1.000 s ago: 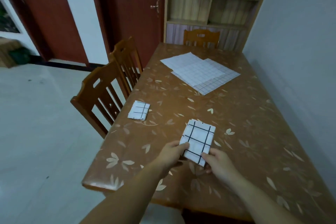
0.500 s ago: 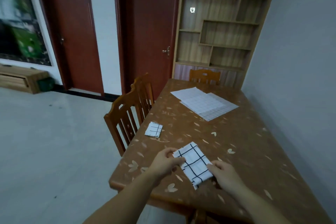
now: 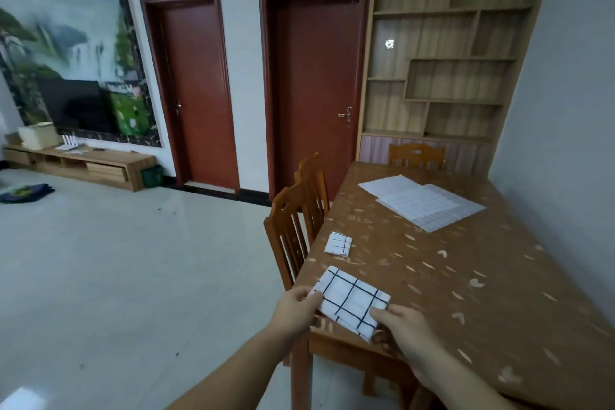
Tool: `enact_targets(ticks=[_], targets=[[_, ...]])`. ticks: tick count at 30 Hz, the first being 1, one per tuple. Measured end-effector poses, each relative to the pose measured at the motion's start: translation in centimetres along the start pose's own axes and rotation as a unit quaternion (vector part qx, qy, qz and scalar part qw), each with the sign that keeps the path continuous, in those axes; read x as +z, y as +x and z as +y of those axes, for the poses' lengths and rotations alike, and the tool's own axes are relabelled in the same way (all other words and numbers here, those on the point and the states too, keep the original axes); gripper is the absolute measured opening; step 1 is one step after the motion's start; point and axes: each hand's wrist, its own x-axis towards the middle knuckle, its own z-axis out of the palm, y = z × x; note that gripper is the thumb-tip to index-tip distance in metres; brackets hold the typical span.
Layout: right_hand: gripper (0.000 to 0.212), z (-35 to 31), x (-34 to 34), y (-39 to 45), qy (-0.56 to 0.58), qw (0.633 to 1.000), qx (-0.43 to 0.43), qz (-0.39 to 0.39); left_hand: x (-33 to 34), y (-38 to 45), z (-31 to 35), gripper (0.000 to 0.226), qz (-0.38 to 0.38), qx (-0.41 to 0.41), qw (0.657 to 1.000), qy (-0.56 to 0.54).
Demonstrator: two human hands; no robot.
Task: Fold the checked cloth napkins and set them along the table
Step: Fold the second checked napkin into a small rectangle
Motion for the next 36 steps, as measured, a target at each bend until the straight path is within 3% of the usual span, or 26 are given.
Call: enact_targets(ticks=[6,16,24,33,36], targets=[[0.033,-3.0,10.3,1.4,-0.073,0.995,-0.046,0.040,-10.3,2.6,-2.5,0.029,-0.013,0.061,0.993,0.098],[0.026,-7.4,28.7,7.2,-0.111,0.988,-0.068,0.080,-28.2,10.4,-3.4,0.028,-0.016,0.077,0.995,0.060],[0.026,-8.8,35.3,18.1,-0.103,0.987,-0.069,0.103,-33.8,21.6,-2.6,0.018,-0.045,0.052,0.997,0.029],[0.043,-11.7,38.6,36.3,-0.047,0.990,-0.068,0.117,-36.5,41.1,0.6,0.015,-0.075,0.025,0.992,0.095],[0.034,-14.5,38.3,39.9,-0.038,0.988,-0.049,0.143,-36.2,46.9,2.7,0.014,-0.106,0.039,0.988,0.107]])
